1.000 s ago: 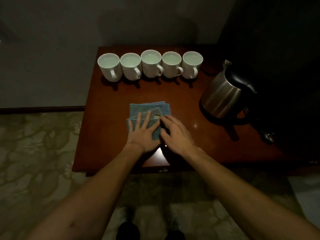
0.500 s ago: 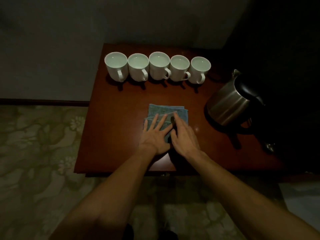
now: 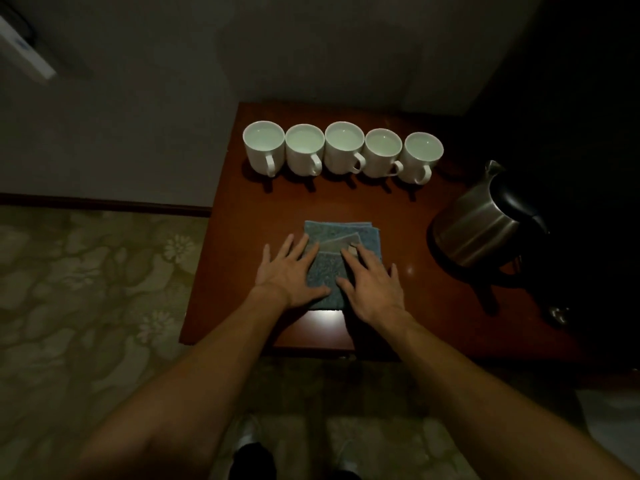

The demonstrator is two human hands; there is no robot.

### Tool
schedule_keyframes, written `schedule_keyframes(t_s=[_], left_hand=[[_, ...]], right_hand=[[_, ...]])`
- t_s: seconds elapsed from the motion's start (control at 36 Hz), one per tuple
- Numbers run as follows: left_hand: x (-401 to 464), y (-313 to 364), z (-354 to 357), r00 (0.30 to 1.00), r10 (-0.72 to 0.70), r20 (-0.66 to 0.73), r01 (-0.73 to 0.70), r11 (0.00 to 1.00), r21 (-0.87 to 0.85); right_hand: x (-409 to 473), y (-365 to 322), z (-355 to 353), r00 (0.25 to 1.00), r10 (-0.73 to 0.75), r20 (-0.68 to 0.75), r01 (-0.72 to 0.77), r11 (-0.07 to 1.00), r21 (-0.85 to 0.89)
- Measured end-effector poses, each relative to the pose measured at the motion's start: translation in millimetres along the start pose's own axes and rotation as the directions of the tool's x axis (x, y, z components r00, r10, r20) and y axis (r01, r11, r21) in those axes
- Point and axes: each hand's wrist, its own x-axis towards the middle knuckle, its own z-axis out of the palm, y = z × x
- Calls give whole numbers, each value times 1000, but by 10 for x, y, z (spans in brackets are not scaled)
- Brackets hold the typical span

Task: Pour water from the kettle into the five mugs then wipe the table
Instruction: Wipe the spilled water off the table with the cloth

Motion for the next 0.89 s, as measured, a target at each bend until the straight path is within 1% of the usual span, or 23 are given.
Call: schedule_keyframes(t_s=[0.14, 0.22, 0.28, 0.33, 0.39, 0.44, 0.5, 0.56, 0.58, 0.67, 0.78, 0.83, 0.89], left_hand=[[67, 201, -11, 1000, 30, 10, -30, 1000, -8], [62, 331, -4, 997, 75, 9, -75, 997, 7], [2, 408, 27, 990, 133, -38, -132, 991, 20], [-89, 460, 70, 967, 212, -137, -208, 977, 45], [-171, 476, 105, 928, 301, -220, -279, 952, 125], [-226, 474, 109, 910, 363, -201, -324, 924, 202], [-247, 480, 77, 905, 391, -168, -344, 905, 250], [-243, 505, 54, 894, 422, -152, -365, 882, 299], [-242, 518, 52, 889, 434, -144, -373, 872, 317], [-259, 547, 78, 886, 444, -129, -379, 857, 349], [-276, 558, 127, 893, 428, -137, -363, 867, 340], [-287, 580, 110, 912, 385, -142, -337, 900, 277], [-317, 630, -12, 943, 303, -140, -280, 947, 157]], right_hand=[[-38, 110, -29, 998, 61, 0, -61, 998, -18], [-115, 183, -19, 993, 115, -8, -115, 993, 14], [-187, 228, 8, 990, 140, -15, -139, 990, 35], [-285, 296, 39, 988, 142, -57, -139, 989, 47], [-404, 393, 63, 987, 64, -147, -66, 998, -4], [-496, 492, 66, 982, -75, -172, 61, 995, -85], [-528, 536, 33, 982, -159, -106, 143, 979, -145], [-523, 514, -3, 981, -189, -34, 179, 963, -201], [-514, 496, -10, 980, -199, -23, 189, 957, -220], [-516, 453, 2, 974, -221, -46, 200, 940, -276], [-532, 439, -8, 971, -232, -63, 198, 921, -335], [-532, 430, -27, 973, -219, -76, 189, 938, -292], [-544, 408, -106, 983, -150, -107, 128, 973, -191]])
